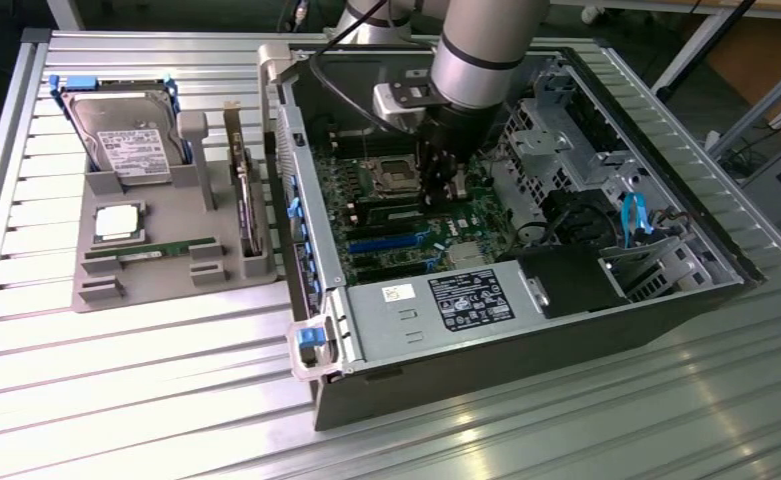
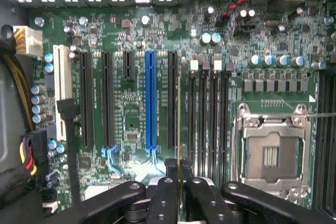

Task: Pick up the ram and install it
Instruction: 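Insert the ram into the slot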

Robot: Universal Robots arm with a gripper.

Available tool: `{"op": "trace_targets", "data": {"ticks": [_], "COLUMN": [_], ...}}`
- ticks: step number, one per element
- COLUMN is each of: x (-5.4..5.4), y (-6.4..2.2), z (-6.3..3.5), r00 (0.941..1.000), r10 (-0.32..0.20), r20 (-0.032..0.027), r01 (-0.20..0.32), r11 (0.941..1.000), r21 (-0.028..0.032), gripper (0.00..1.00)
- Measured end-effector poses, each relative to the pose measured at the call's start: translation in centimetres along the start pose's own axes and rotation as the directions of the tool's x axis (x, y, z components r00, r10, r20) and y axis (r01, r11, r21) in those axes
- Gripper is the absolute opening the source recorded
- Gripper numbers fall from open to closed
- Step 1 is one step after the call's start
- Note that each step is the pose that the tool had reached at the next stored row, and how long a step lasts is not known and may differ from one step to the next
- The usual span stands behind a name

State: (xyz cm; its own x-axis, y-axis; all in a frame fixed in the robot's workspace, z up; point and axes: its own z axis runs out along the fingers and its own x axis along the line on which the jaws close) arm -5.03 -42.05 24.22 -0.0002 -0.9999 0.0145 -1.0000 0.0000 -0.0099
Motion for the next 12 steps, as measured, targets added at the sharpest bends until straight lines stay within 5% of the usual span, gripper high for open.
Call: {"op": "trace_targets", "data": {"ticks": [12], "x": [-0.91], "y": [0.25], "z": [-0.01], "r00": [1.0000], "r10": [0.000], "r20": [-0.0008], "r01": [0.000], "r11": [1.0000], "r21": [0.0000], "gripper": [0.13]}}
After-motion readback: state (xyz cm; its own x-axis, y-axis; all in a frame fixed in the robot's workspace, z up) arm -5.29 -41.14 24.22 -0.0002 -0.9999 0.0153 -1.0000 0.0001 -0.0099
